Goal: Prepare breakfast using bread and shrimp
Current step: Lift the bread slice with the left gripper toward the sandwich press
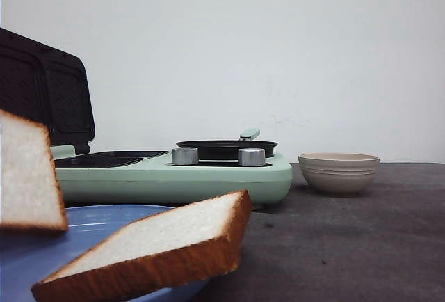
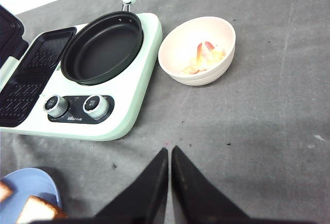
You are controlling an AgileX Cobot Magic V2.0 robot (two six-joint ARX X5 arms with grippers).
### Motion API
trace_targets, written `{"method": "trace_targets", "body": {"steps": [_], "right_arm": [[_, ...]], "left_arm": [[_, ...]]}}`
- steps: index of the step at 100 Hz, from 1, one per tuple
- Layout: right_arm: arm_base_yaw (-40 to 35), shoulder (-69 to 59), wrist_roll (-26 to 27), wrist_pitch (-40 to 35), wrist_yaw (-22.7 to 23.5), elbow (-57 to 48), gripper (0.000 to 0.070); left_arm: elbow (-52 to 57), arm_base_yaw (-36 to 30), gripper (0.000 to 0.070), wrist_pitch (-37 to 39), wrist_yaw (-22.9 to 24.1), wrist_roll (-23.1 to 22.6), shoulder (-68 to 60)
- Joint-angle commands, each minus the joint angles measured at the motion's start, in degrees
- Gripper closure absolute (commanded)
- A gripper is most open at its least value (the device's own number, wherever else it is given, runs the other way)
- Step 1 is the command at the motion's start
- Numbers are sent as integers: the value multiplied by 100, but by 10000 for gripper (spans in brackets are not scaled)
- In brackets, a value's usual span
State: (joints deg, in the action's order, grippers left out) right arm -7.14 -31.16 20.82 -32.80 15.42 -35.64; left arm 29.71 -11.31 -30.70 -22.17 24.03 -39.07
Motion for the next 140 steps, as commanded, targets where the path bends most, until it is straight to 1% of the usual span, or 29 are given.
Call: {"method": "trace_targets", "body": {"steps": [1, 36, 51, 73, 94, 116, 126, 140], "right_arm": [[-24, -17, -26, 52, 22, -96, 696], [-24, -17, -24, 50, 22, -96, 696], [-24, -17, -24, 39, 22, -96, 696], [-24, -17, -26, -46, 24, -96, 696], [-24, -17, -28, -55, 22, -96, 696], [-24, -15, -48, -105, 22, -96, 696], [-24, -15, -48, -116, 22, -96, 696], [-24, -17, -48, -116, 22, -96, 696]], "left_arm": [[66, -13, 698, 177, 74, 26, 31], [77, -13, 697, 979, 166, 17, 92], [155, -13, 697, 1263, 319, -136, 87], [684, -13, 696, 1270, 680, -804, -90], [1366, -20, 696, 1272, 940, -1397, -680], [1961, -125, 697, 1307, 1488, -2179, -1388], [2164, -199, 697, 1456, 1681, -2500, -1718], [2369, -328, 697, 1762, 1978, -2828, -2203]]}}
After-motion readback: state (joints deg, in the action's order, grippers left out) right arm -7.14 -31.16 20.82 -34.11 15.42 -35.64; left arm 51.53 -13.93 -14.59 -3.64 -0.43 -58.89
